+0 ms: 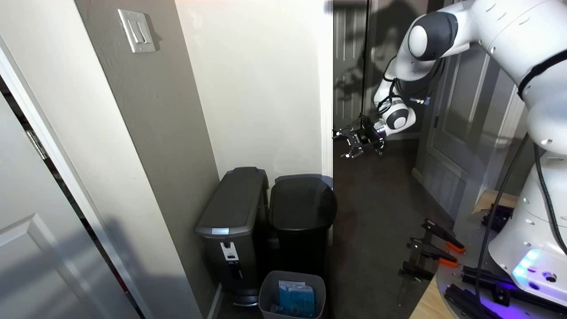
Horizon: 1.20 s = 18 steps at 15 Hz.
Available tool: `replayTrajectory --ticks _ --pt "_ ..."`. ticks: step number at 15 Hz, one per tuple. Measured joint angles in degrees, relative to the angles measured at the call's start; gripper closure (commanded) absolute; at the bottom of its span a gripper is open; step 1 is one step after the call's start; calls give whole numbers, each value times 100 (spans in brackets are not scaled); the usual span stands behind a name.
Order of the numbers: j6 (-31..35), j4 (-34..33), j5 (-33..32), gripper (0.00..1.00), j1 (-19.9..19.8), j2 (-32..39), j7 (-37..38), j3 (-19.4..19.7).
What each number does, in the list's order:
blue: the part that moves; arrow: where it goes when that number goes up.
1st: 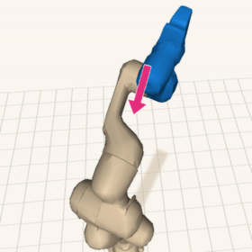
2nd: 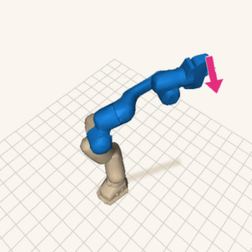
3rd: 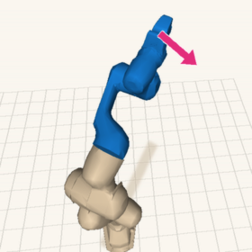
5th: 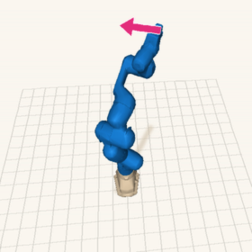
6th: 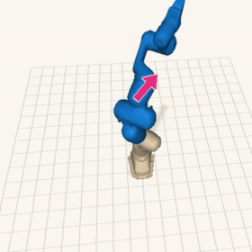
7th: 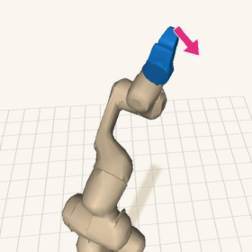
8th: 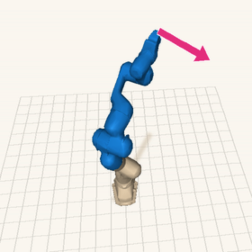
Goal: Open the lid of the black bin
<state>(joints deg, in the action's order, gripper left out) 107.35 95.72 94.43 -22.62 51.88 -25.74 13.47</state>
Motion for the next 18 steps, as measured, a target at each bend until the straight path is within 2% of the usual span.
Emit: replayTrajectory --ticks 9,18 --pt "5 -1293 344 0 -90 1536 0 -246" --pt "366 -2384 510 0 -248 2527 182 -298"
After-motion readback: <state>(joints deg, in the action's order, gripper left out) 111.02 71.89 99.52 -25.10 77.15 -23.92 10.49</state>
